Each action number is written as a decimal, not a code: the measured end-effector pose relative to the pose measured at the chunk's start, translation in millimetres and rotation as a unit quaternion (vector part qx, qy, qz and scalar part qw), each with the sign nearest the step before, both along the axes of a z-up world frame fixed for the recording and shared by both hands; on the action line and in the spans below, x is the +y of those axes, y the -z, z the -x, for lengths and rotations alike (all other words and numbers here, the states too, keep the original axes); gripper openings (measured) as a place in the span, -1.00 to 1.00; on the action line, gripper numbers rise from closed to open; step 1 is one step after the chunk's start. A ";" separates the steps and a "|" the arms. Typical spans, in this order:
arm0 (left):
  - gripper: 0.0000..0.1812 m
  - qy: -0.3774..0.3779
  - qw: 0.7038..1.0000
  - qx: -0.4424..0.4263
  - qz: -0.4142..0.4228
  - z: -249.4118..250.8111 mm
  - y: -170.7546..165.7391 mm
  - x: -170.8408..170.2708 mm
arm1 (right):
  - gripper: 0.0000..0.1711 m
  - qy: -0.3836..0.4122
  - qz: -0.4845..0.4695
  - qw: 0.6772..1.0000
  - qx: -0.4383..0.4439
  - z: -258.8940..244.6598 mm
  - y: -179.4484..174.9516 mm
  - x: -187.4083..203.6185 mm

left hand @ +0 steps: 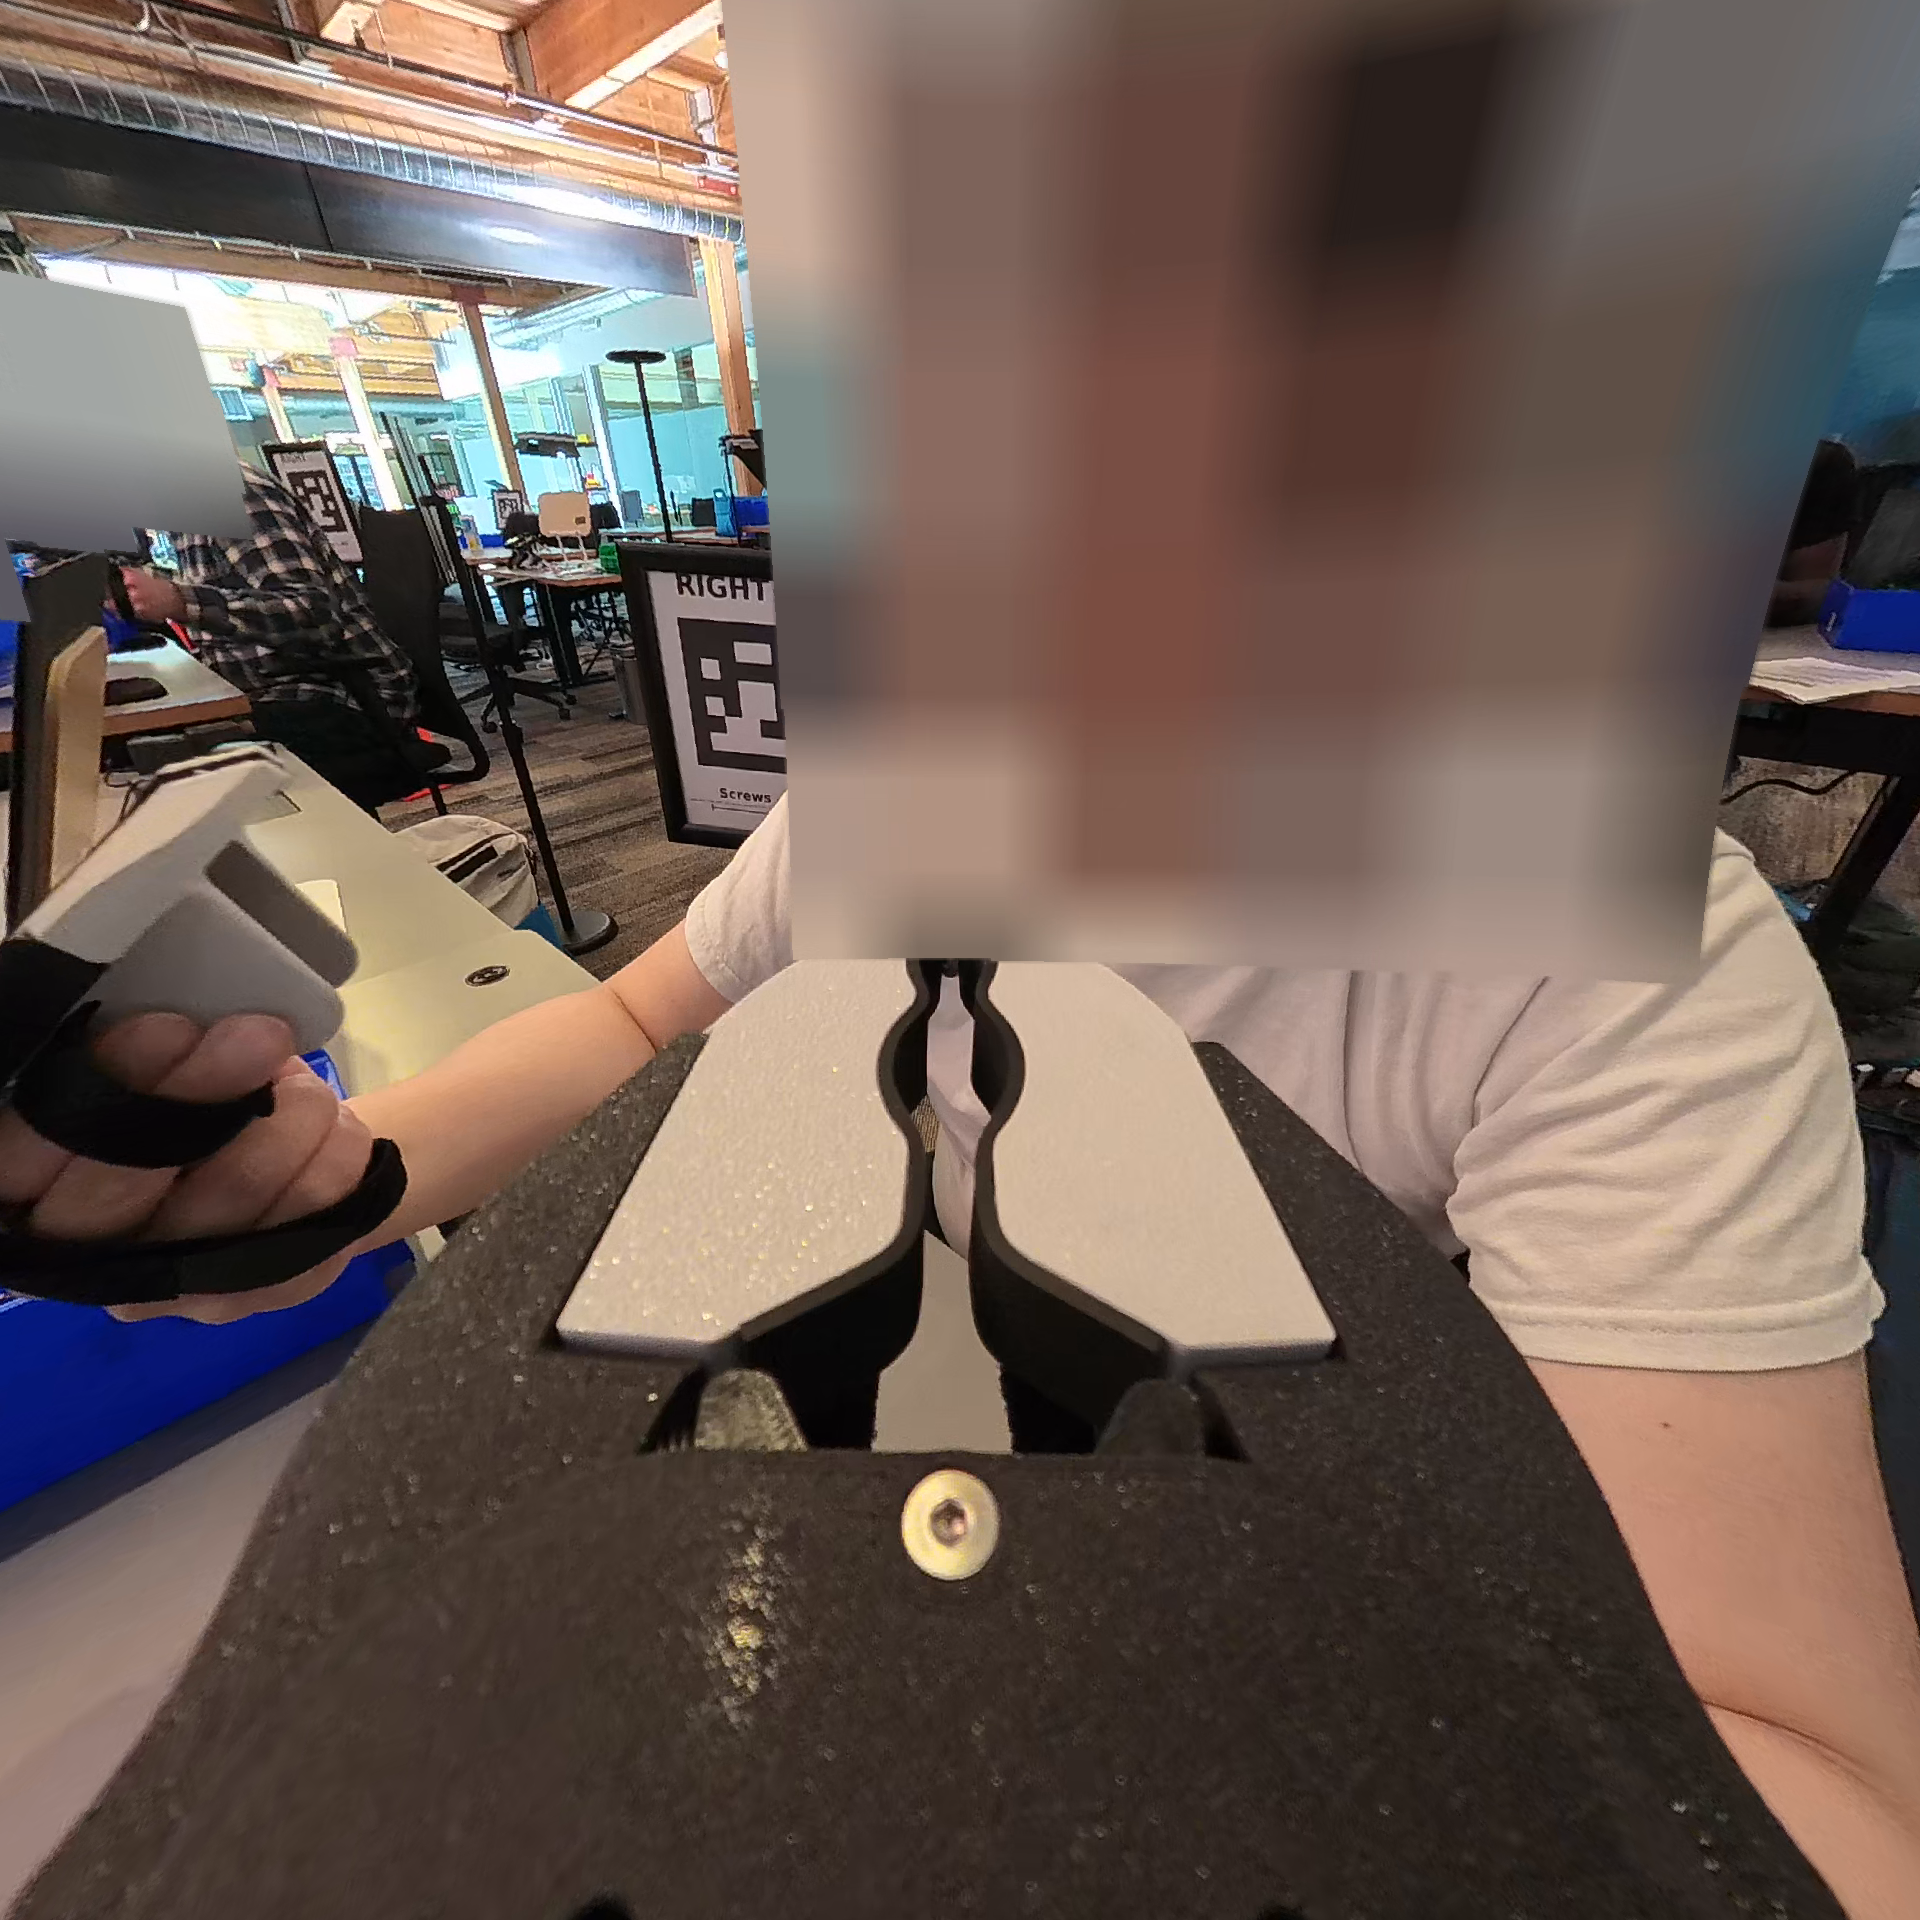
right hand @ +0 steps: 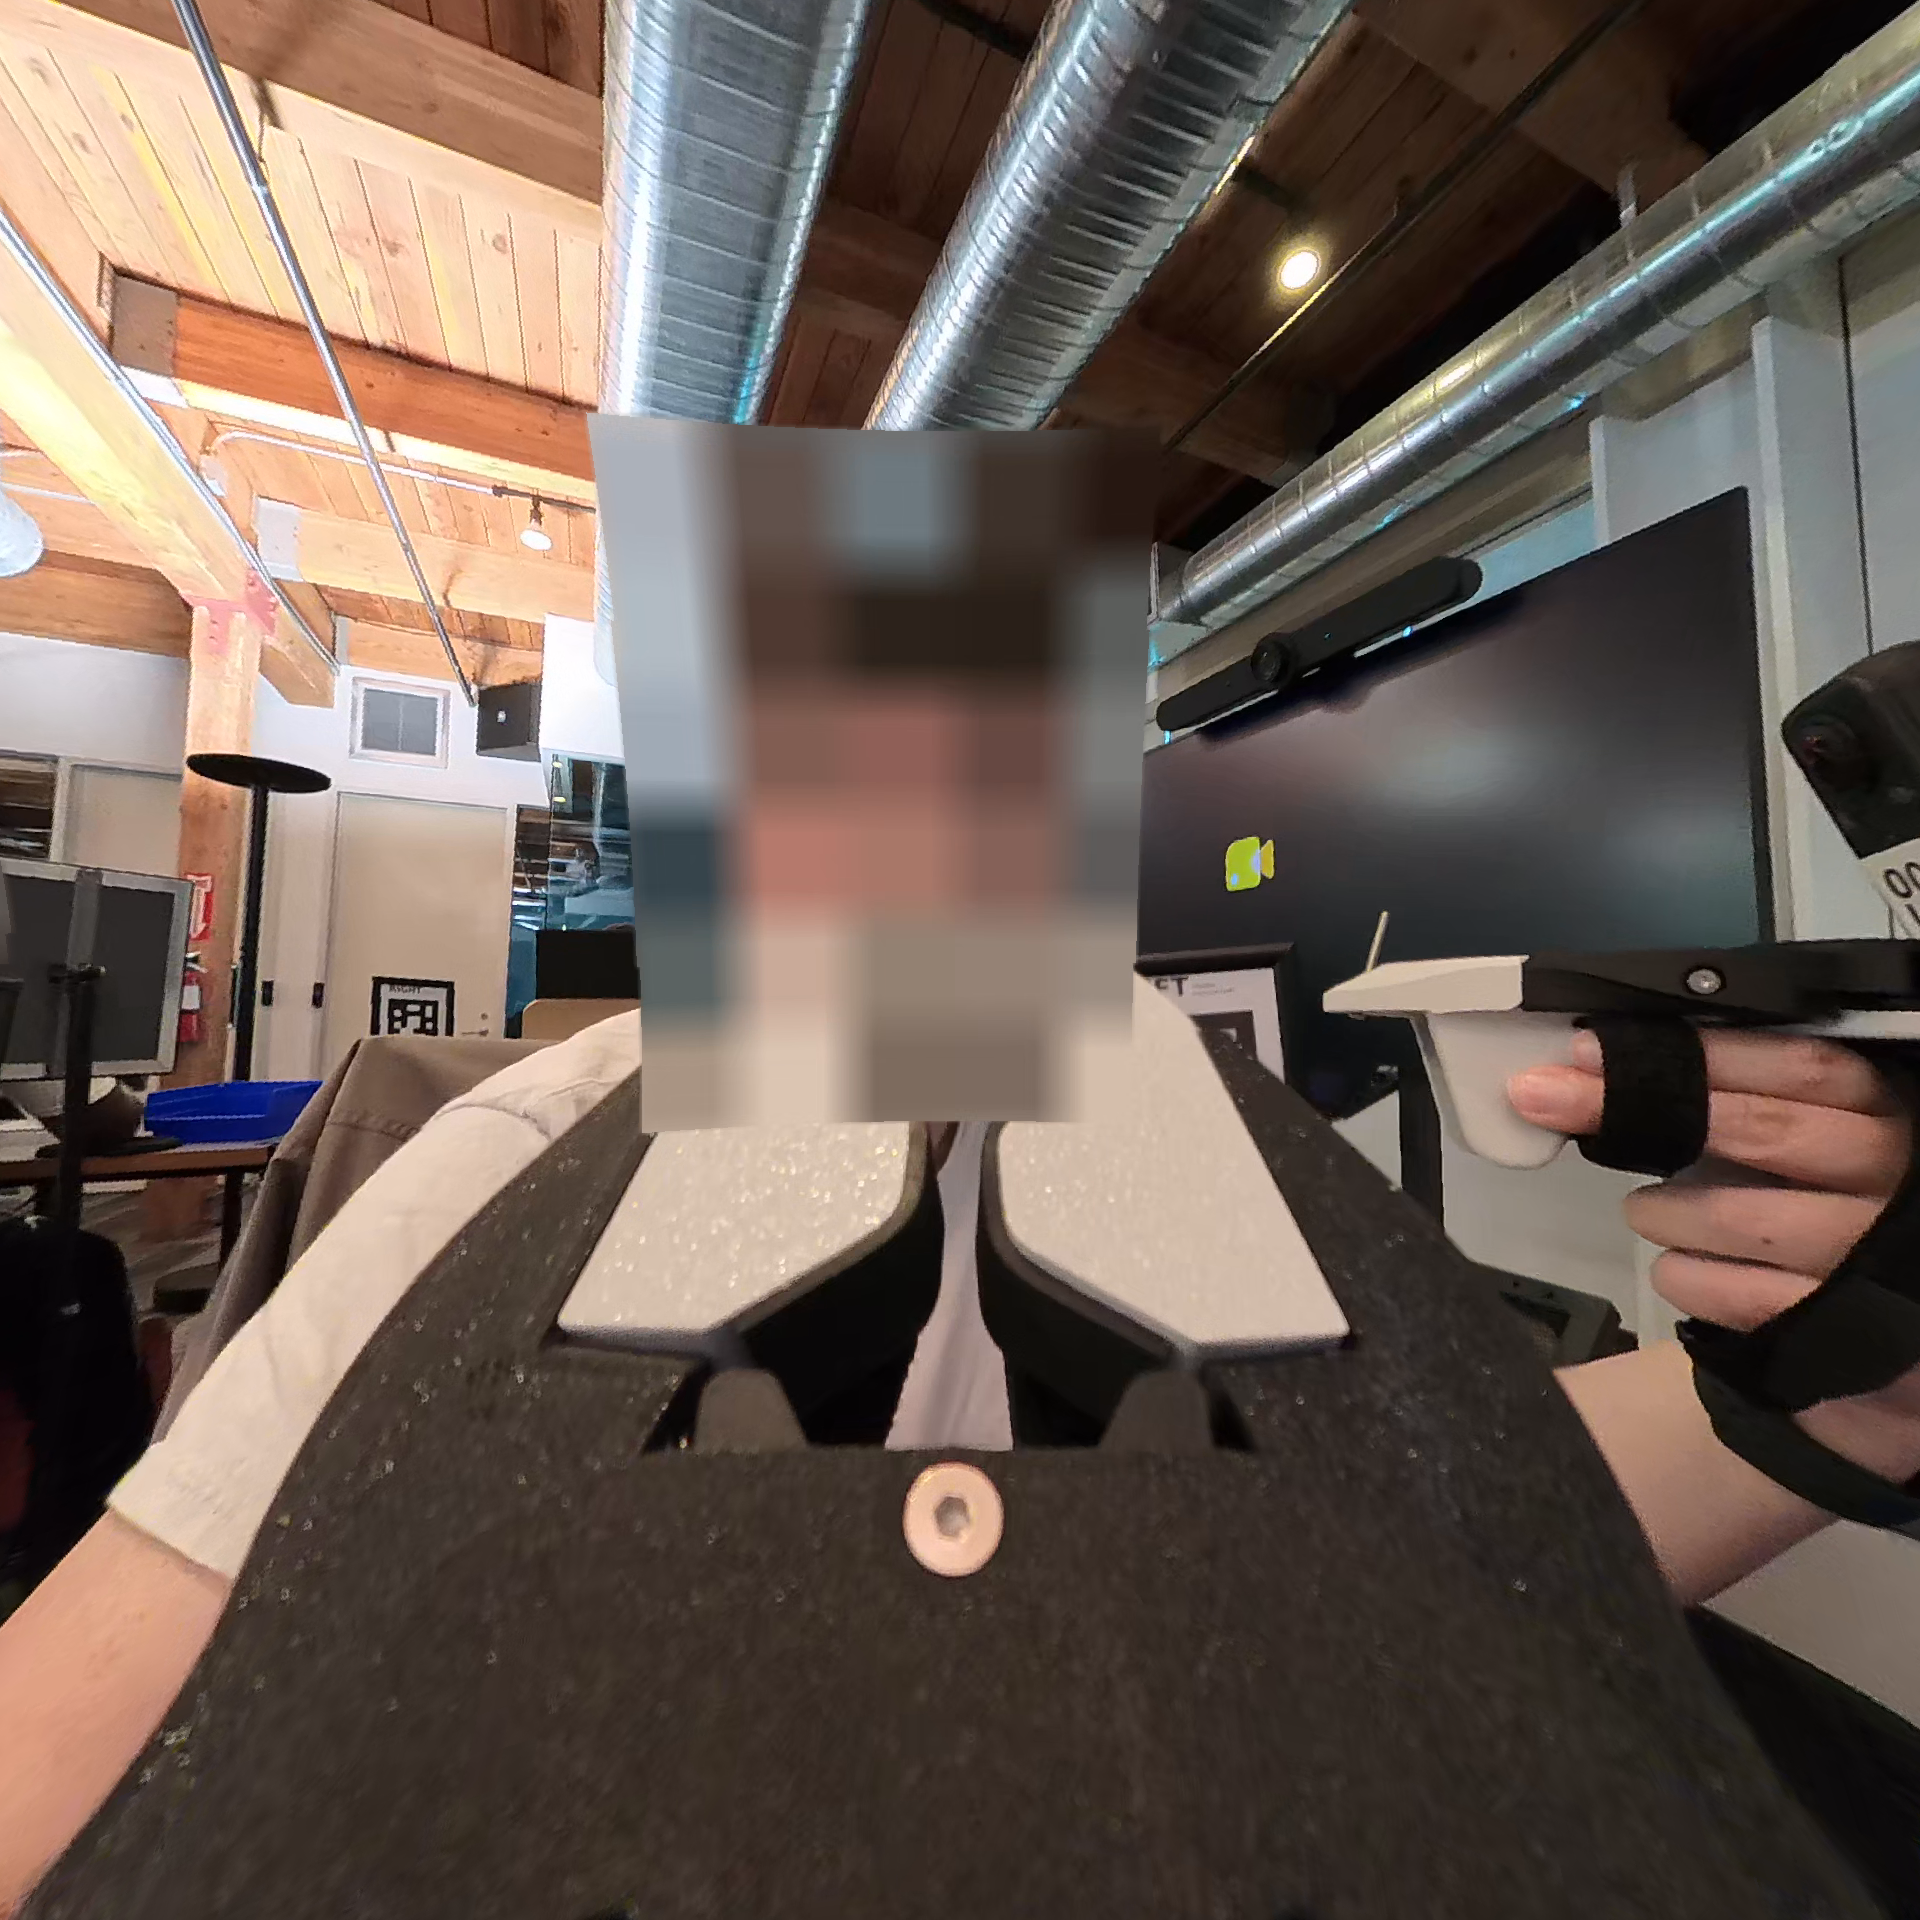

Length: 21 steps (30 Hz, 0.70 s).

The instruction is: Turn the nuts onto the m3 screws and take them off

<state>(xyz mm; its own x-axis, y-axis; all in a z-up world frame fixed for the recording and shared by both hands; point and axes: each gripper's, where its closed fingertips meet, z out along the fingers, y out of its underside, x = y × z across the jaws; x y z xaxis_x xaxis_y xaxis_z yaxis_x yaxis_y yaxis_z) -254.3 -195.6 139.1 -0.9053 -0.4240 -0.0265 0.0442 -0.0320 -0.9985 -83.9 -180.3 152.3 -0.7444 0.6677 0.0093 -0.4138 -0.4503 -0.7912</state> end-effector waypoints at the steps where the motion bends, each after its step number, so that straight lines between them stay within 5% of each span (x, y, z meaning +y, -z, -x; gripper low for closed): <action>1: -0.98 0.000 1.000 0.001 -0.001 -0.2 0.3 -0.2 | -1.00 -0.001 -0.006 1.000 -0.006 2.0 1.5 -1.7; 16: -0.98 0.000 1.000 -0.002 -0.017 3.5 1.8 -4.4 | -1.00 -0.014 -0.069 0.995 -0.074 20.5 22.3 -21.0; 21: -0.98 -0.011 1.000 -0.004 -0.026 5.3 1.6 -3.5 | -1.00 0.046 -0.095 0.984 -0.146 36.5 39.4 -12.7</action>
